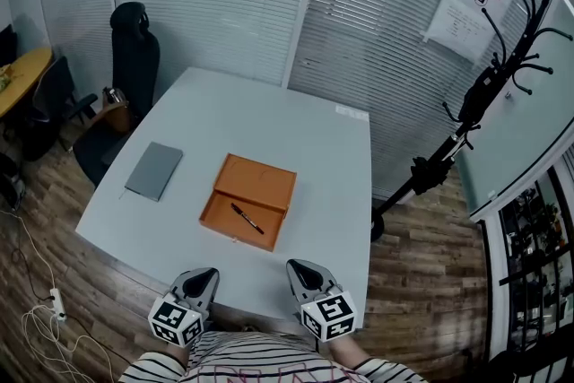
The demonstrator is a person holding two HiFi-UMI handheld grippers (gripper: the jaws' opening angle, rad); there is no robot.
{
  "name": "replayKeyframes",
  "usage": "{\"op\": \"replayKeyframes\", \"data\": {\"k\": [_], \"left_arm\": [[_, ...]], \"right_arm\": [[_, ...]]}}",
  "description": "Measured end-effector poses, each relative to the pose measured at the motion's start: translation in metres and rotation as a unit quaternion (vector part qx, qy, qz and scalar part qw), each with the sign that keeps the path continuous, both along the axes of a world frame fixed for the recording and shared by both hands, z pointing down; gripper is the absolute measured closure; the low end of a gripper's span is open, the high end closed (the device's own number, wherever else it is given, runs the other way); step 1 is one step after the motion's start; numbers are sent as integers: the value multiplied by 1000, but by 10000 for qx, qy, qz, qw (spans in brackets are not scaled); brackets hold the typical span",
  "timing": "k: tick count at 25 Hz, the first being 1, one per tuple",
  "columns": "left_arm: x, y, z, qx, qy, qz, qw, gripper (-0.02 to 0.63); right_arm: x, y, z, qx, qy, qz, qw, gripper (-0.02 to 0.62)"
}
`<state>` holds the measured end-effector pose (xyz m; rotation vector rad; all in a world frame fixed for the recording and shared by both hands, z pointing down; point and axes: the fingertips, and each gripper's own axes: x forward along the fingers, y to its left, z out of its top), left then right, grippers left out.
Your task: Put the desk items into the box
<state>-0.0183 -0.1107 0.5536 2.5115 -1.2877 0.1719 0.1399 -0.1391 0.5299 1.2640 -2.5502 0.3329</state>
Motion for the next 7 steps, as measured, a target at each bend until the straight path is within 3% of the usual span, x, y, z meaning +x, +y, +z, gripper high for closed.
{"op": "replayKeyframes", "data": {"k": [7], "left_arm": [[-6, -3, 1, -22, -17, -41, 10000, 583]], "right_arm": [[-4, -3, 3, -56, -3, 7, 10000, 571]]}}
